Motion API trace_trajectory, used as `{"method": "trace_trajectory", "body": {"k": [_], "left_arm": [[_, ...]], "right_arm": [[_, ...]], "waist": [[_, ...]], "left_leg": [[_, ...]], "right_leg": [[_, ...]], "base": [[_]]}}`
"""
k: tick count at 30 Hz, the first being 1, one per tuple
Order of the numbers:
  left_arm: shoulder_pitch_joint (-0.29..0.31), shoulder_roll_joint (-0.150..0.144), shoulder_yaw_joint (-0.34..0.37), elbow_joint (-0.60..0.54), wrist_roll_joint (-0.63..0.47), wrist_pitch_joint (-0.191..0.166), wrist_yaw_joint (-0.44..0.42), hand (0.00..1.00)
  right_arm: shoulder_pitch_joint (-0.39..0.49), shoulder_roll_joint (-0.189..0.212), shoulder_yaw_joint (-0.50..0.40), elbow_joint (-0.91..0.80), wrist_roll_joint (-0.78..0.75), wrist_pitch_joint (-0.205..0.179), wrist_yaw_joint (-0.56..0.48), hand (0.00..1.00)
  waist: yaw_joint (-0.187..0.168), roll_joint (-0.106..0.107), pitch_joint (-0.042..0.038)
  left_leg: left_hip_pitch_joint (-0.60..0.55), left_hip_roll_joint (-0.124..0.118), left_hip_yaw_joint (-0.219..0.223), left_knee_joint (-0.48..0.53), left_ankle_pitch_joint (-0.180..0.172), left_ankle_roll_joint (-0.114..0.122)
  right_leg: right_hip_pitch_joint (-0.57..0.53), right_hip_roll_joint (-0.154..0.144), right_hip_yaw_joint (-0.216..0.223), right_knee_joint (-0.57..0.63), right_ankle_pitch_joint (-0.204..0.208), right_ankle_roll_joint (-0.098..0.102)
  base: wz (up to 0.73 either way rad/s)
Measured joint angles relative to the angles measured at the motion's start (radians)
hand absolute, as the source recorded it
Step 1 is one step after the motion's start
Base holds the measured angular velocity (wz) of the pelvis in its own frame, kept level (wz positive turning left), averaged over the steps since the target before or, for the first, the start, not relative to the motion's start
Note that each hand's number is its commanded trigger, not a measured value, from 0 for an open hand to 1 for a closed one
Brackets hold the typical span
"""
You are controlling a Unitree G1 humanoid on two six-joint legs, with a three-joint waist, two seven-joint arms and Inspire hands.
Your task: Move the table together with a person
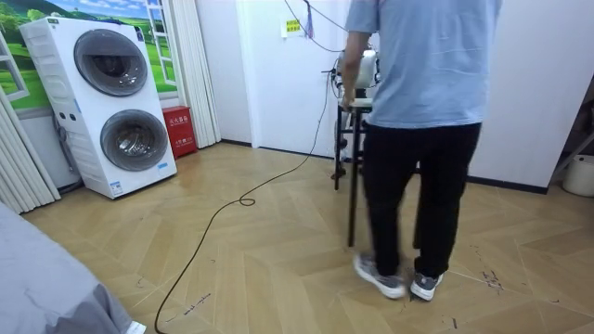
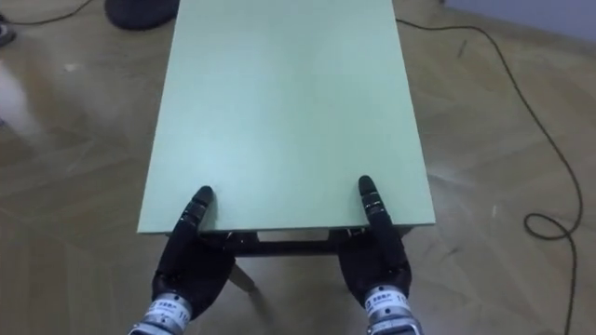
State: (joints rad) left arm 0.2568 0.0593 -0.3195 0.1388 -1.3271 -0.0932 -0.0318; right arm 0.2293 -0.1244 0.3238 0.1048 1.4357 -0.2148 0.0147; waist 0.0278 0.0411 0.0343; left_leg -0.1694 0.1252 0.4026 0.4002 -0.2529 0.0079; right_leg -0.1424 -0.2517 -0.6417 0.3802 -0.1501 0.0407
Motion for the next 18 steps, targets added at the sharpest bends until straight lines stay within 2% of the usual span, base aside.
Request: {"method": "trace_trajectory", "body": {"k": [3,4,5,6,7,8,9,11,12,13,14,15,18], "left_arm": [[0.0,-0.005,0.0,0.0,-0.001,-0.001,-0.001,1.0],[0.0,-0.006,-0.003,0.0,-0.001,-0.001,-0.001,1.0],[-0.001,-0.009,-0.007,0.0,-0.002,-0.004,-0.001,1.0],[-0.001,-0.01,-0.011,0.0,-0.002,-0.006,-0.001,1.0],[-0.001,-0.009,-0.022,0.0,-0.009,-0.014,-0.001,1.0],[-0.002,-0.005,-0.029,0.0,-0.014,-0.02,-0.001,1.0],[-0.003,-0.003,-0.03,0.0,-0.015,-0.02,-0.001,1.0],[-0.002,0.0,-0.038,0.0,-0.016,-0.023,0.0,1.0],[-0.003,0.001,-0.039,-0.001,-0.016,-0.027,-0.001,1.0],[-0.004,0.002,-0.045,-0.005,-0.016,-0.039,-0.001,1.0],[-0.004,0.0,-0.048,-0.009,-0.016,-0.05,-0.001,1.0],[-0.004,0.002,-0.049,-0.013,-0.016,-0.057,-0.001,1.0],[-0.001,0.011,-0.059,-0.028,-0.016,-0.079,-0.001,1.0]], "right_arm": [[-0.002,0.004,-0.006,0.0,-0.011,0.0,-0.001,1.0],[-0.002,0.003,-0.007,0.0,-0.011,0.0,-0.001,1.0],[-0.002,0.003,-0.012,0.0,-0.011,-0.001,-0.001,1.0],[-0.002,0.001,-0.014,0.0,-0.011,-0.001,-0.003,1.0],[-0.002,-0.003,-0.014,0.0,-0.012,-0.001,-0.006,1.0],[-0.002,-0.005,-0.014,0.0,-0.012,-0.001,-0.007,1.0],[-0.002,-0.005,-0.015,0.0,-0.012,-0.001,-0.008,1.0],[-0.001,0.0,-0.018,0.0,-0.012,0.004,-0.01,1.0],[-0.001,0.002,-0.02,0.0,-0.013,0.007,-0.011,1.0],[-0.005,0.003,-0.023,-0.002,-0.014,0.012,-0.011,1.0],[-0.014,0.002,-0.022,-0.003,-0.014,0.012,-0.011,1.0],[-0.018,0.003,-0.021,-0.003,-0.014,0.012,-0.011,1.0],[-0.026,0.005,-0.018,-0.003,-0.014,0.012,-0.01,1.0]], "waist": [[-0.002,0.007,0.0001],[-0.016,0.007,0.0001],[-0.032,0.008,0.0001],[-0.039,0.008,0.0001],[-0.049,0.008,0.0003],[-0.054,0.008,0.0004],[-0.056,0.008,0.0005],[-0.079,0.004,0.0014],[-0.082,0.0,0.001],[-0.083,-0.003,0.0009],[-0.083,-0.003,0.0008],[-0.082,-0.003,0.0009],[-0.067,-0.005,0.0006]], "left_leg": [[-0.016,-0.032,0.0,-0.007,0.009,0.025],[-0.026,-0.047,-0.001,-0.008,0.013,0.038],[-0.032,-0.067,-0.001,-0.009,0.017,0.054],[-0.034,-0.071,-0.006,-0.01,0.018,0.061],[-0.039,-0.089,-0.029,-0.005,0.017,0.072],[-0.05,-0.104,-0.061,0.011,0.013,0.081],[-0.056,-0.107,-0.08,0.019,0.011,0.086],[-0.082,-0.134,-0.158,0.051,0.005,0.096],[-0.088,-0.142,-0.172,0.053,0.007,0.1],[-0.105,-0.156,-0.2,0.063,0.01,0.103],[-0.123,-0.17,-0.218,0.075,0.011,0.105],[-0.131,-0.176,-0.22,0.078,0.011,0.106],[-0.142,-0.175,-0.254,0.085,0.014,0.104]], "right_leg": [[0.0,-0.043,-0.005,0.043,-0.008,0.014],[-0.002,-0.069,0.004,0.075,-0.02,0.032],[-0.002,-0.095,0.021,0.108,-0.03,0.047],[-0.005,-0.105,0.041,0.125,-0.034,0.051],[-0.01,-0.116,0.09,0.151,-0.037,0.053],[-0.013,-0.112,0.159,0.164,-0.04,0.05],[-0.016,-0.108,0.192,0.17,-0.042,0.048],[-0.015,-0.082,0.3,0.178,-0.063,0.03],[-0.014,-0.071,0.325,0.172,-0.078,0.028],[-0.012,-0.04,0.355,0.151,-0.112,0.031],[-0.005,-0.025,0.366,0.132,-0.131,0.036],[-0.001,-0.024,0.368,0.126,-0.133,0.039],[0.032,-0.001,0.364,0.089,-0.132,0.043]], "base": [[0.66],[1.02],[1.05],[0.99],[0.89],[0.85],[0.85],[0.93],[0.93],[0.77],[0.7],[0.56],[0.52]]}}
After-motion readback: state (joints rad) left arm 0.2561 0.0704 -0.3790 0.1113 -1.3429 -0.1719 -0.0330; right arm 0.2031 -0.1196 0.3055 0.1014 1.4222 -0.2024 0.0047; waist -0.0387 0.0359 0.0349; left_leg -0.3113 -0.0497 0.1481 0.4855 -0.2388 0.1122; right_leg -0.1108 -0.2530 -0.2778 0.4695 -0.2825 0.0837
